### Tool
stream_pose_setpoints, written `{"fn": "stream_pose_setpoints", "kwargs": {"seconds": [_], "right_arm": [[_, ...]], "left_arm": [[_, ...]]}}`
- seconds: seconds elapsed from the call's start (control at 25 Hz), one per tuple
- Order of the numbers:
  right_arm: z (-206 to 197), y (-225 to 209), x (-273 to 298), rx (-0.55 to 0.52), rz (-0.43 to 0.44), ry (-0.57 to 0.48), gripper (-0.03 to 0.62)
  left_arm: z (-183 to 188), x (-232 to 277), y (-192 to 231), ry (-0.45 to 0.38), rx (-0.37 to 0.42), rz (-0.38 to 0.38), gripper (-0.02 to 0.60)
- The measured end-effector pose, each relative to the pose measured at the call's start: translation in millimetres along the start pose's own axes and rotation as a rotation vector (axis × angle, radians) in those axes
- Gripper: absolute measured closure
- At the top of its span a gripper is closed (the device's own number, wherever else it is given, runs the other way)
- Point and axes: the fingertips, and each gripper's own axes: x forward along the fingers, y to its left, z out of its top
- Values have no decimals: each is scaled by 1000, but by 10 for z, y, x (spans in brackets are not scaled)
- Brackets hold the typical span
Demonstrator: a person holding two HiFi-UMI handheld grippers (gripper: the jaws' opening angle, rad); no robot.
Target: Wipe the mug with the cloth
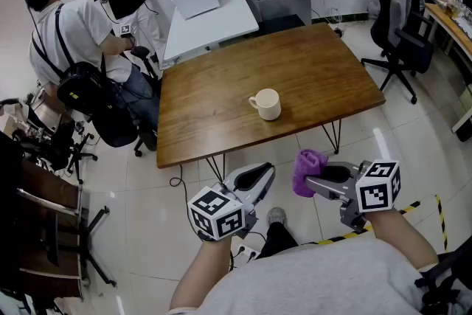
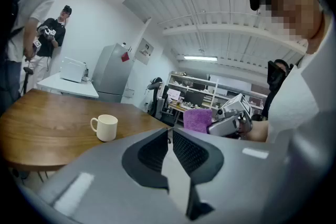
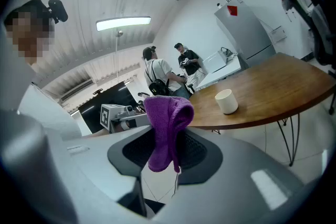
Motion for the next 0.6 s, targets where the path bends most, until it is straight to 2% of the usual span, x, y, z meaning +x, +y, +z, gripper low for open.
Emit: {"fn": "stream_pose_setpoints", "kwargs": {"seconds": [0.24,0.36,0.48,0.56,0.6], "right_arm": [[616,-555,896,18,-16,1,468],[831,-807,1223,47,-40,-9,468],[945,-1050,1418,78,-68,-18,468],[941,-1195,1481,110,-87,-20,468],[932,-1258,1504,126,-93,-17,468]], "left_arm": [[364,287,1167,51,41,-44,489],[407,418,1678,107,67,-77,420],[365,603,2149,167,92,-104,386],[257,747,2445,232,150,-92,364],[193,820,2585,275,197,-81,328]]}}
